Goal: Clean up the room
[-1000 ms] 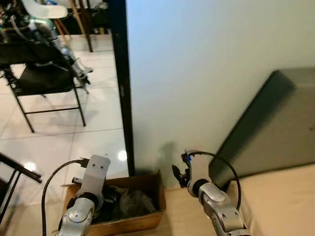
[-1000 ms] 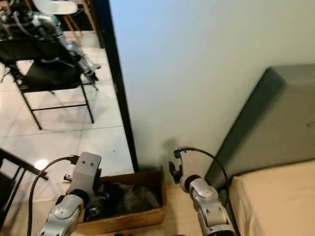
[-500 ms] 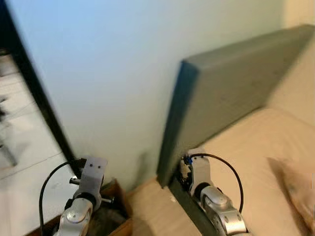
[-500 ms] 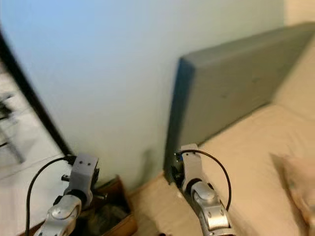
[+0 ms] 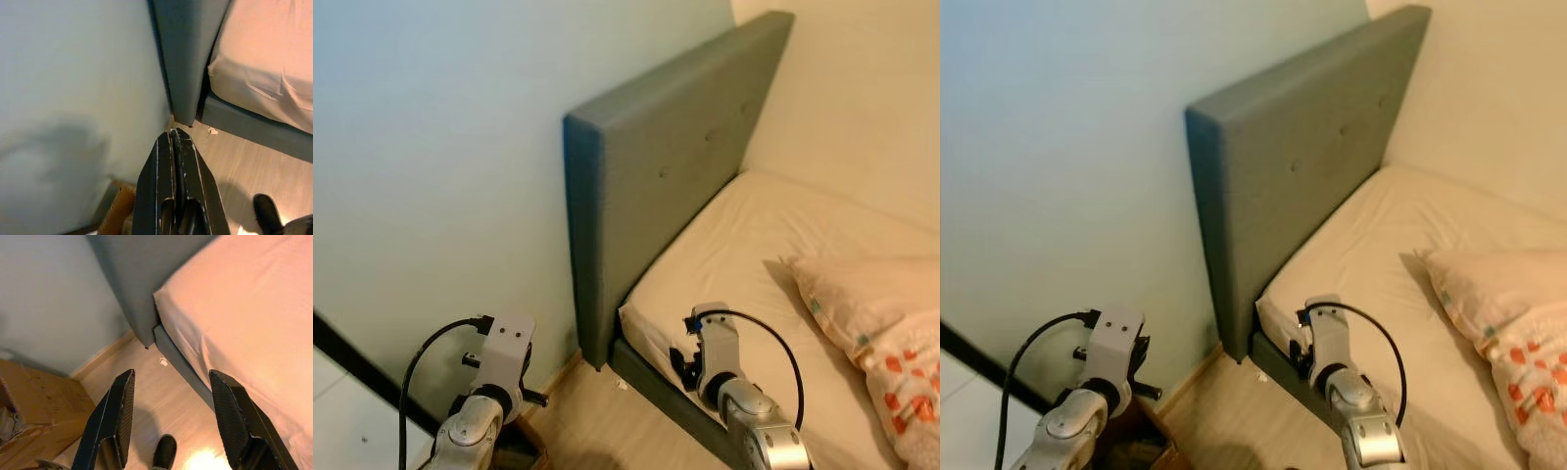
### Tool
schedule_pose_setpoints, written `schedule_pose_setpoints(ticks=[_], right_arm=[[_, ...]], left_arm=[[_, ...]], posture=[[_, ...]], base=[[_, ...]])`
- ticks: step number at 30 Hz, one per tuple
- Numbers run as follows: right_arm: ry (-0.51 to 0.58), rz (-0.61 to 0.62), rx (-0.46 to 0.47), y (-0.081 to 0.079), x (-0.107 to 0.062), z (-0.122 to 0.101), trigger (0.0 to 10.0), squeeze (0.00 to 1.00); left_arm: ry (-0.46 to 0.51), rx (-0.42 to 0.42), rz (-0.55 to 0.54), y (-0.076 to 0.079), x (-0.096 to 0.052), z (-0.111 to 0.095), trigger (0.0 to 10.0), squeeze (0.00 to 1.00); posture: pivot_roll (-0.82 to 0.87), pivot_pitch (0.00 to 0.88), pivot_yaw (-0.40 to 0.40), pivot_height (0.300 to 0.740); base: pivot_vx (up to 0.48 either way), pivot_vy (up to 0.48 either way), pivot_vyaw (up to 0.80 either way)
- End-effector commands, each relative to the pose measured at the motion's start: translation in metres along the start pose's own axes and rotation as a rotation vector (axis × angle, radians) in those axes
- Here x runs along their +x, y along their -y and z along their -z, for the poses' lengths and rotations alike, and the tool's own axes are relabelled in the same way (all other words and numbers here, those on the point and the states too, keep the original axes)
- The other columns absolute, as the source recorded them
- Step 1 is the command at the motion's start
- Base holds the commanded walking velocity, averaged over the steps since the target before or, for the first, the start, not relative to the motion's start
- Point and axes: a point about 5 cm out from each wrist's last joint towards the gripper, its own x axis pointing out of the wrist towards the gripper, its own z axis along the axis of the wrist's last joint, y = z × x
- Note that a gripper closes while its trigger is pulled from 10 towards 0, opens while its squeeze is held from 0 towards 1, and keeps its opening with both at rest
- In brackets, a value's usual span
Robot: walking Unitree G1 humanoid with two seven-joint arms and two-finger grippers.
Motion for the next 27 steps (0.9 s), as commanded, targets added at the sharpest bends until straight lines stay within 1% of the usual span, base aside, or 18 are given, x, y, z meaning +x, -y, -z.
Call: schedule_pose_setpoints(ticks=[1, 7, 9, 19, 22, 27], right_arm=[[0.006, 0.006, 0.01, 0.002, -0.002, -0.001, 10.0, 0.0], [0.014, 0.005, 0.006, 0.004, -0.002, -0.006, 10.0, 0.0], [0.034, 0.009, 0.004, 0.002, 0.0, -0.011, 10.0, 0.0], [0.047, -0.002, -0.005, -0.002, 0.0, -0.012, 10.0, 0.0], [0.055, -0.013, -0.001, -0.006, 0.002, -0.015, 10.0, 0.0], [0.058, -0.024, -0.003, -0.009, 0.005, -0.018, 10.0, 0.0]], left_arm=[[0.013, 0.01, 0.019, 0.002, 0.0, -0.001, 10.0, 0.0], [0.027, -0.002, 0.007, 0.002, 0.005, -0.006, 10.0, 0.0], [0.023, -0.003, 0.007, 0.003, 0.006, -0.005, 10.0, 0.0], [0.019, -0.016, -0.006, -0.001, 0.005, -0.004, 10.0, 0.0], [0.017, -0.034, -0.019, -0.003, 0.004, -0.002, 10.0, 0.0], [0.041, -0.063, -0.03, -0.002, 0.001, -0.003, 10.0, 0.0]], posture=[[-0.03, 0.14, -0.02, 0.74], [-0.05, 0.14, -0.021, 0.74], [-0.05, 0.14, 0.003, 0.74], [-0.04, 0.135, 0.007, 0.74], [-0.04, 0.124, 0.017, 0.74], [-0.03, 0.118, -0.004, 0.74]], base=[[0.0, 0.0, -0.8], [0.0, 0.0, -0.8], [0.0, 0.0, -0.8], [0.0, 0.0, -0.8], [0.0, 0.0, -0.8], [0.0, 0.0, -0.8]])
